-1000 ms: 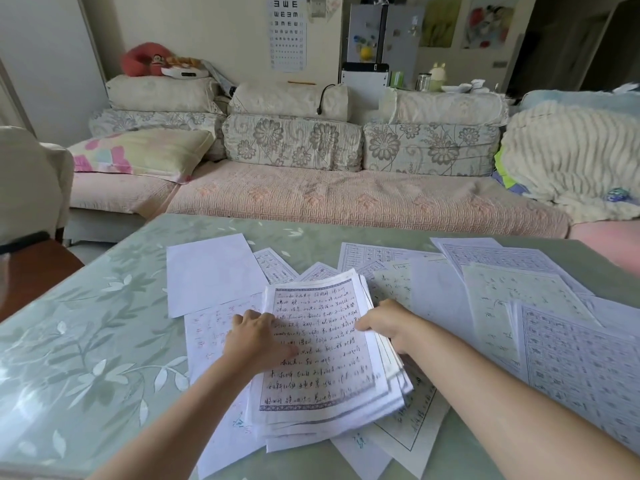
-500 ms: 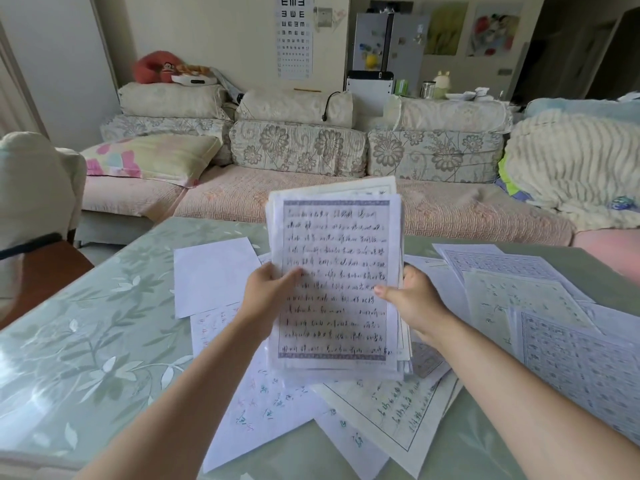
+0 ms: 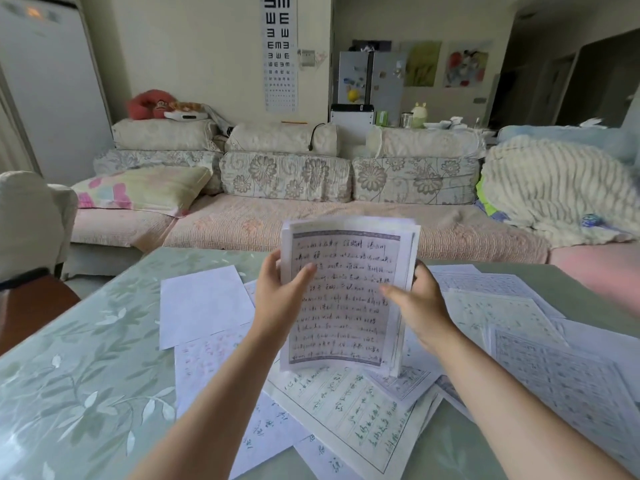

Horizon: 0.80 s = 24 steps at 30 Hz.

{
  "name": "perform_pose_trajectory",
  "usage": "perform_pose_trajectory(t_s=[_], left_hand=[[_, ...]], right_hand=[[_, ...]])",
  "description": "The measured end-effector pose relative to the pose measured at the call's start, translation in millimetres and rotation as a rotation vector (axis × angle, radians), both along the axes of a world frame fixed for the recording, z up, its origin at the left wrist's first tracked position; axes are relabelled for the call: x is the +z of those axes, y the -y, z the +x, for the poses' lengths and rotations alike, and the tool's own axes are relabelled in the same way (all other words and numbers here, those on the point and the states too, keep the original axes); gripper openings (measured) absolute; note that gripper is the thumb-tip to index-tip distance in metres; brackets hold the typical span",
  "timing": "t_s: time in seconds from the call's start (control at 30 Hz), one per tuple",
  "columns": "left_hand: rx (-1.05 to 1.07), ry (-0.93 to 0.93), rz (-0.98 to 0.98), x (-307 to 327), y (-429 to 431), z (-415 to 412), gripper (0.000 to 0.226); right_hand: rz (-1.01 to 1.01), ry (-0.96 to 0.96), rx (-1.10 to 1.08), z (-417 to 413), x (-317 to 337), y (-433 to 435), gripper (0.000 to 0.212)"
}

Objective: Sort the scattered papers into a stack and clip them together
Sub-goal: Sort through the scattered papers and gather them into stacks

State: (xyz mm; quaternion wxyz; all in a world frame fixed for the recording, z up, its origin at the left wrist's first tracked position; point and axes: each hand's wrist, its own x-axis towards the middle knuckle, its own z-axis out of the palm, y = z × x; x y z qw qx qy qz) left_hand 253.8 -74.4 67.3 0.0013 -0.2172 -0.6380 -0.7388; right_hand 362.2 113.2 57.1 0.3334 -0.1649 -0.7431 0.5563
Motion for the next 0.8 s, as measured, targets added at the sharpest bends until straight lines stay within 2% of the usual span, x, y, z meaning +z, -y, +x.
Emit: perform_pose_trajectory(t_s=[0.1,0.17,0.27,0.43,0.53,0.63,0.73,0.8], left_hand=[[0.055,-0.114,0.025,18.4,-4.9,3.3,0.029],[0.096,-0.12,0.096,32.8,-8.3,1.8,0.025],[0.159,-0.083,0.139,46.3,-15.1,-3.2,0.045],[0.265,0.017,0.191,53.1,-25.0,-9.1,0.011],[0.298,0.009,0.177,55.5,-22.3,-14.1,0.005],[0.268,-0.046,0.136,54.1,-21.7,-15.7,0.011],[0.269,-0.102,0.154,58.2,-20.1,-18.6,0.013],[0.236,-0.13,0.144,59.0,-16.1,-20.0,0.024]], right_hand=[[-0.016,0.002,0.045,-0.5,-0.1,4.8,0.037],[-0.043,0.009,0.061,-2.4,-1.7,7.7,0.038],[-0.084,-0.014,0.068,-4.5,-1.4,9.0,0.037],[-0.097,-0.061,0.035,-7.2,-2.1,11.0,0.033],[-0.096,-0.031,0.065,-6.4,-6.0,9.6,0.033],[-0.081,0.024,0.076,-6.8,-8.8,8.7,0.034],[-0.068,-0.022,0.06,-7.9,-3.2,8.0,0.032],[-0.059,-0.053,0.054,-8.6,-1.4,4.7,0.031]])
